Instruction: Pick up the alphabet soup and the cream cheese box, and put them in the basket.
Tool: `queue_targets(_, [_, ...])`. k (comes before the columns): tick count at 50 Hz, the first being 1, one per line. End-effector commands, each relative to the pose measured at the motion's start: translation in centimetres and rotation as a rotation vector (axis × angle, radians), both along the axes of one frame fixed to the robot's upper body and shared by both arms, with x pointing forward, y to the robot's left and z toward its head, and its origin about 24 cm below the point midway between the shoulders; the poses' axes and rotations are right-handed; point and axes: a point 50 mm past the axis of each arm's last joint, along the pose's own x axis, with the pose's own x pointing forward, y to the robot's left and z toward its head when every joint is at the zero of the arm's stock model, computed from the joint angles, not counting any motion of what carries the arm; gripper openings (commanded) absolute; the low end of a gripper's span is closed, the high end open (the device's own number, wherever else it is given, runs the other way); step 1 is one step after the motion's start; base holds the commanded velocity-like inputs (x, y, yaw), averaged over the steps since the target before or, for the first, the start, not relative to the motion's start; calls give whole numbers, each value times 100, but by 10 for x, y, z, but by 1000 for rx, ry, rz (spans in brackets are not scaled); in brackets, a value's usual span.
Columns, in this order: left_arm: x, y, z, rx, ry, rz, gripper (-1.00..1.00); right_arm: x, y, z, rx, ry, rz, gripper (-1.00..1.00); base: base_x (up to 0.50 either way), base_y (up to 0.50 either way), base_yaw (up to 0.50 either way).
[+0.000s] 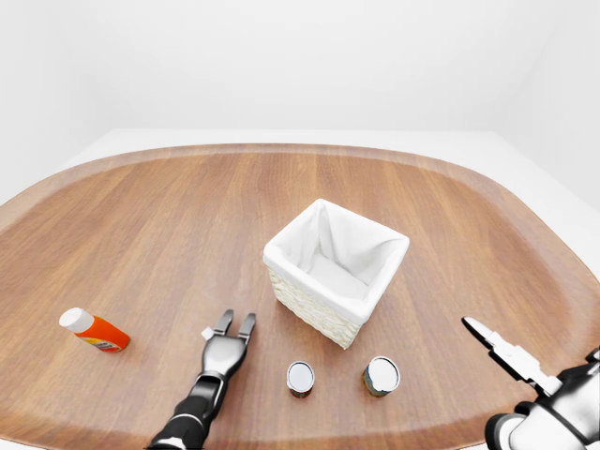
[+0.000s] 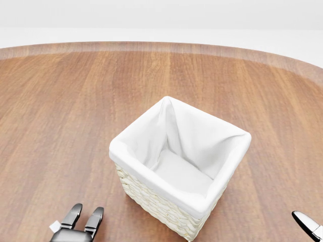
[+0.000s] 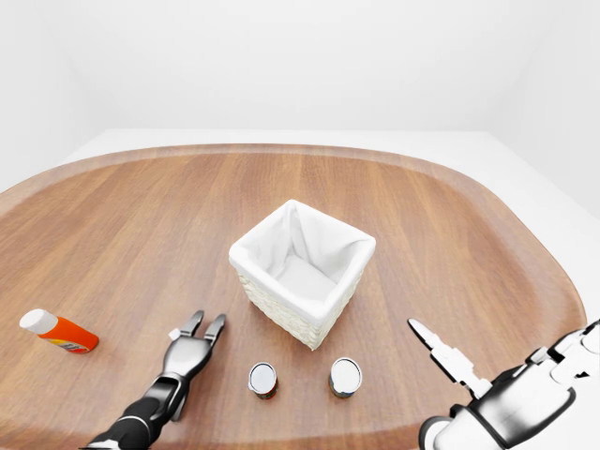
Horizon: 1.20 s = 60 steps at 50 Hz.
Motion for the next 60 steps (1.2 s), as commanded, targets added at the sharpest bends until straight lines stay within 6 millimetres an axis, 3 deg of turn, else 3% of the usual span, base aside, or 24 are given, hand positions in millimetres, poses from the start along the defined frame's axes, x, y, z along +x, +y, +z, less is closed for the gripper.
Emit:
queue_targets(1, [-59,12,-33,36,238,44,100,0,0,0,-1,-1,0,100,0,0,0])
queue_targets(2, [-60,12,-33,38,241,43,100,0,0,0,-1,1,0,100,0,0,0])
queue_targets(3, [-60,12,-33,39,243,43,81,0,0,0,-1,2,1,100,0,0,0])
queue_targets(4, [-61,12,-34,39,247,43,-80,0,0,0,-2,1,1,100,0,0,0])
queue_targets(5, [-61,12,-34,40,248,43,-100,0,0,0,-1,3,1,100,0,0,0])
queue_targets(31, [-52,33,-24,53,179,95,-100,1,0,-1,-4,7,6,100,0,0,0])
queue_targets(44, [-39,41,1,23,-26,100,-100,1,0,-1,-2,6,4,100,0,0,0])
queue_targets(60, [-34,45,17,9,-131,123,-100,1,0,0,-3,4,4,100,0,0,0])
